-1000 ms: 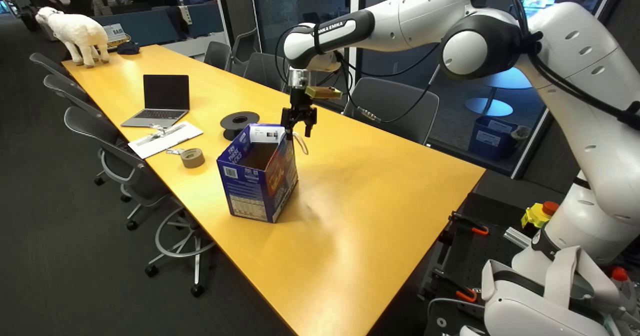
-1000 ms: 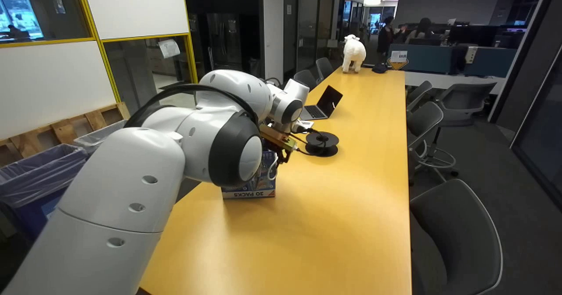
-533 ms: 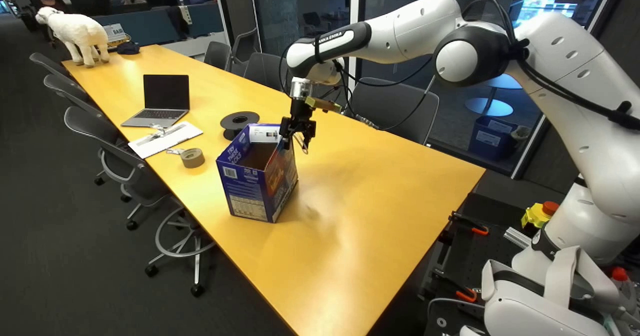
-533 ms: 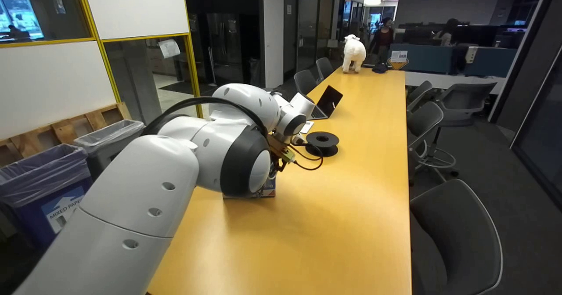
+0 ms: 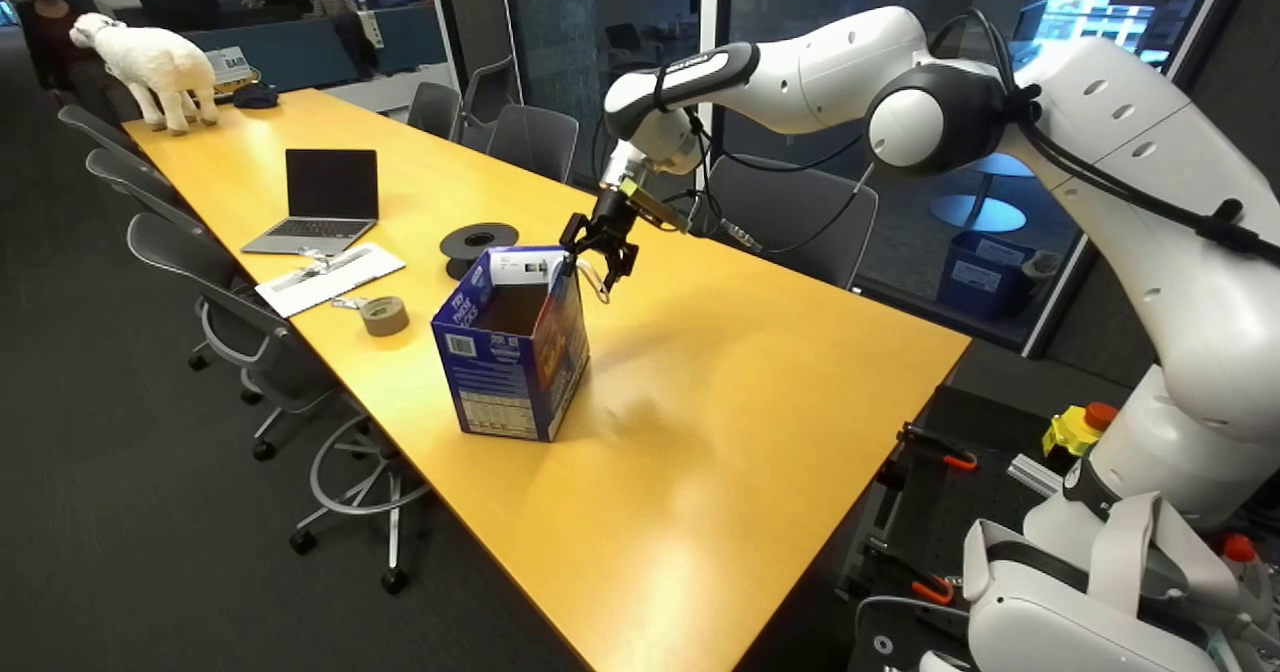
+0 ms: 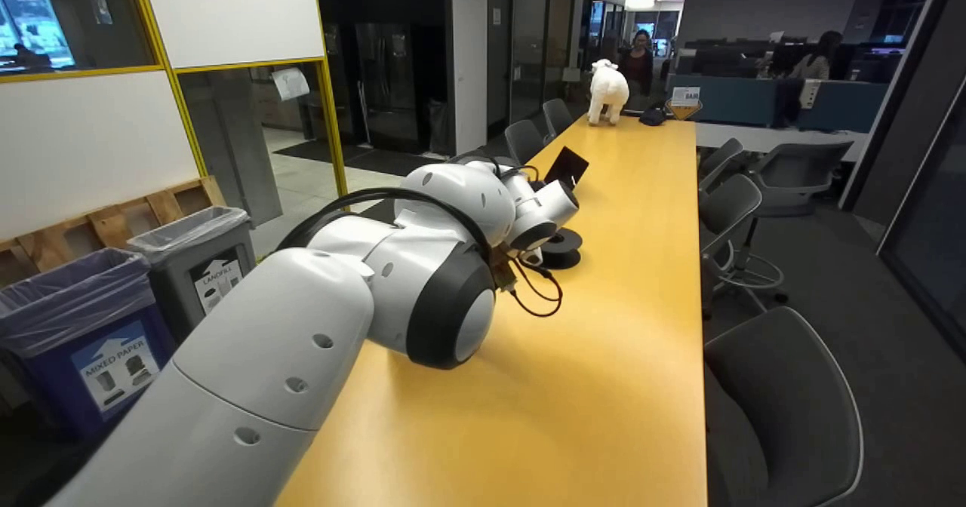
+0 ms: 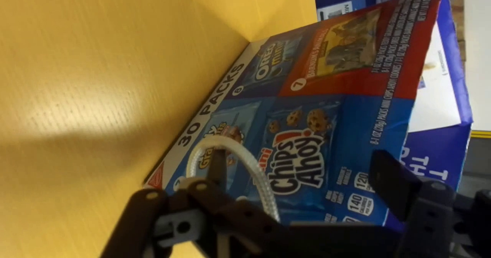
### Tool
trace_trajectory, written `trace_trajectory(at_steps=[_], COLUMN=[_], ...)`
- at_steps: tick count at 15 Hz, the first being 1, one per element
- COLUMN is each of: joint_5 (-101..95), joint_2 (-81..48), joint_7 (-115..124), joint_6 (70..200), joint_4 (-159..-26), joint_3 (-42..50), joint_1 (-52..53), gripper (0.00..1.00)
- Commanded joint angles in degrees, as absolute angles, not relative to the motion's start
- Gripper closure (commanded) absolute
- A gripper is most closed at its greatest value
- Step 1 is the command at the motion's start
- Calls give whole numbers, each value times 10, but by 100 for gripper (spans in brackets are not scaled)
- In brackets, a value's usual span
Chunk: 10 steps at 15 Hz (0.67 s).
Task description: Put the ropes inside the blue box.
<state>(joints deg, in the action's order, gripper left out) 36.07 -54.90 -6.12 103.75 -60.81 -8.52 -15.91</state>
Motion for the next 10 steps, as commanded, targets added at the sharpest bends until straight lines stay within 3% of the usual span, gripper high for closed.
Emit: trace_trajectory(at_steps=[1, 8, 10], joint_5=[409, 482, 492], joint_2=[-573, -588, -589], joint_7=[-55, -69, -69], joint_6=[1048, 1055, 1055], joint_4=[-579, -582, -580], joint_3=[-96, -90, -88], joint_1=[-170, -172, -172], gripper=[34, 89, 98])
